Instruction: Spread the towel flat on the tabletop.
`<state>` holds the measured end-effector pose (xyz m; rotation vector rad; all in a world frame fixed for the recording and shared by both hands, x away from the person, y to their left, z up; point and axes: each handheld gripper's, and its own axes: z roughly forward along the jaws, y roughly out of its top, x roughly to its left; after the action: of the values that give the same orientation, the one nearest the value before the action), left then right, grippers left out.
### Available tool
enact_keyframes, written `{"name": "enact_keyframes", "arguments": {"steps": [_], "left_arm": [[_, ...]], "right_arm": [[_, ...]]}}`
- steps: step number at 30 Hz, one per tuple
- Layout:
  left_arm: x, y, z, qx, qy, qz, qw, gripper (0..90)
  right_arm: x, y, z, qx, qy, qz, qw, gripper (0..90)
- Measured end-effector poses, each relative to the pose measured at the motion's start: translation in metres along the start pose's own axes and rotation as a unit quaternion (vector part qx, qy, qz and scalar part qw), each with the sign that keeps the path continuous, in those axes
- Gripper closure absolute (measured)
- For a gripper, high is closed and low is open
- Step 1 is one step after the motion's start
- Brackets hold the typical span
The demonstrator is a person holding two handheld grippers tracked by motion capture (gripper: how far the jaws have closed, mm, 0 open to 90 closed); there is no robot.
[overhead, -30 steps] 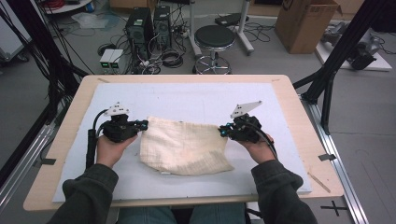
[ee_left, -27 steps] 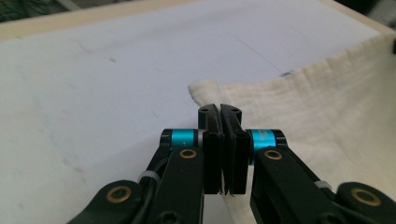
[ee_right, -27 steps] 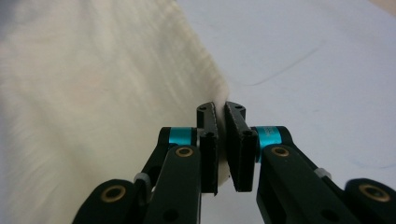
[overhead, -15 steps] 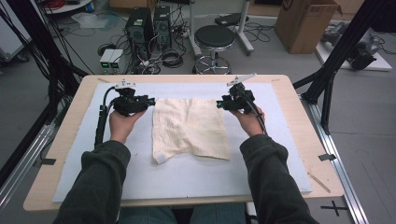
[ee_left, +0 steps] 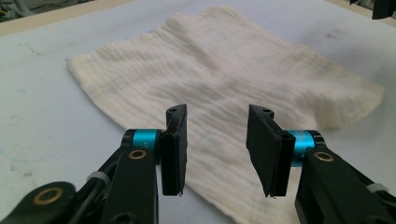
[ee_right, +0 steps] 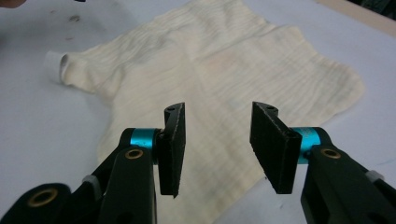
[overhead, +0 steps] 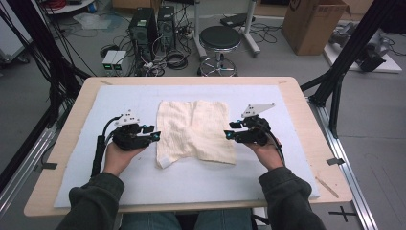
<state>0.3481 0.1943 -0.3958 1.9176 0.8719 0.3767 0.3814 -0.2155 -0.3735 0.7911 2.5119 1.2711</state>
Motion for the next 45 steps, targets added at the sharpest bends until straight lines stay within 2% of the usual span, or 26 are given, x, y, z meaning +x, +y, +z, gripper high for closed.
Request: {"name": "enact_keyframes", "arguments": {"steps": [5,7,10,11,13,16,22,27,29,31,33,36,41,44,45], "left_arm": [[-0.012,-0.014,-0.008,0.006,-0.012,0.007,0.9999,57.0],[-0.017,-0.021,-0.010,0.014,-0.010,0.015,0.9997,54.4],[-0.023,-0.029,-0.008,0.030,-0.013,0.016,0.9993,49.7],[-0.024,-0.030,-0.008,0.034,-0.015,0.024,0.9990,48.8],[-0.027,-0.033,-0.007,0.033,-0.025,0.026,0.9988,48.5],[-0.030,-0.037,-0.002,0.053,-0.036,0.040,0.9971,48.6],[-0.033,-0.042,0.003,0.072,-0.062,0.046,0.9944,53.5],[-0.035,-0.046,0.010,0.103,-0.072,0.060,0.9903,59.1],[-0.034,-0.047,0.012,0.109,-0.072,0.059,0.9897,60.4],[-0.034,-0.048,0.012,0.105,-0.068,0.061,0.9902,64.0],[-0.034,-0.048,0.012,0.107,-0.064,0.065,0.9901,66.9],[-0.034,-0.048,0.012,0.106,-0.054,0.071,0.9903,72.9],[-0.032,-0.048,0.011,0.105,-0.049,0.074,0.9905,81.1],[-0.030,-0.049,0.008,0.103,-0.051,0.071,0.9908,82.3],[-0.029,-0.049,0.007,0.101,-0.051,0.071,0.9910,82.4]], "right_arm": [[0.011,-0.018,-0.004,-0.005,0.014,0.001,0.9999,54.0],[0.014,-0.026,-0.004,-0.005,0.017,-0.002,0.9998,54.1],[0.018,-0.039,0.000,0.002,0.023,0.002,0.9997,54.5],[0.019,-0.044,0.001,0.003,0.025,0.002,0.9997,54.7],[0.021,-0.051,0.006,0.013,0.031,0.007,0.9994,54.9],[0.022,-0.058,0.010,0.025,0.040,0.004,0.9989,55.4],[0.024,-0.068,0.015,0.041,0.055,0.003,0.9977,55.6],[0.024,-0.072,0.019,0.056,0.060,0.003,0.9966,56.2],[0.025,-0.072,0.020,0.056,0.058,-0.001,0.9968,57.3],[0.025,-0.072,0.020,0.056,0.056,-0.005,0.9969,58.3],[0.026,-0.072,0.021,0.057,0.052,-0.005,0.9970,60.2],[0.028,-0.071,0.021,0.059,0.040,-0.018,0.9973,65.6],[0.024,-0.071,0.022,0.060,0.038,-0.011,0.9974,76.9],[0.021,-0.070,0.022,0.063,0.038,-0.008,0.9973,87.8],[0.020,-0.070,0.022,0.064,0.043,-0.006,0.9970,87.9]]}}
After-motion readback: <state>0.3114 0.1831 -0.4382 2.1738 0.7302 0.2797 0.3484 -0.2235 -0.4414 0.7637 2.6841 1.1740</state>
